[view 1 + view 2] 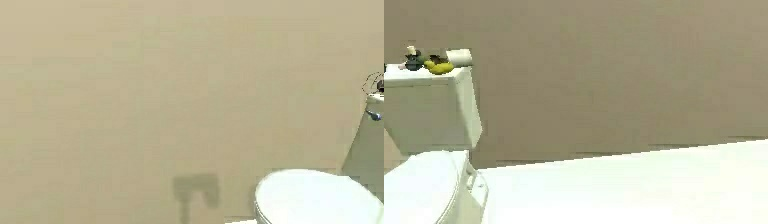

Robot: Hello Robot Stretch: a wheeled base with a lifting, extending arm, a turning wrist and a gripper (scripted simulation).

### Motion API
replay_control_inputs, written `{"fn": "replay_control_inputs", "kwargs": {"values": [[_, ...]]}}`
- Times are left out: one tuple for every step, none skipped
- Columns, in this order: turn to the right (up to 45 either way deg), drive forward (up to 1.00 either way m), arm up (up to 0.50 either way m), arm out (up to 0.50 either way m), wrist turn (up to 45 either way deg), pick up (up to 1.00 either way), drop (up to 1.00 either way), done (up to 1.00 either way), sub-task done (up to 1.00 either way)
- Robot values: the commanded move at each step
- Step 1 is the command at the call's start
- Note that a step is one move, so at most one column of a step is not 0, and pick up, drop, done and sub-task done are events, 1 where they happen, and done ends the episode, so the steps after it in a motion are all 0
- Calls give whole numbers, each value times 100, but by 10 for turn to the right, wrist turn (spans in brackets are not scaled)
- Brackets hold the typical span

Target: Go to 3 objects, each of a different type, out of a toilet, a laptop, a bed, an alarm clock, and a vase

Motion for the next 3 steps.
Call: {"fn": "replay_control_inputs", "kwargs": {"values": [[-450,0,0,0,0,0,0,0,0],[-450,0,0,0,0,0,0,0,0],[-270,0,0,0,0,0,0,0,0]]}}
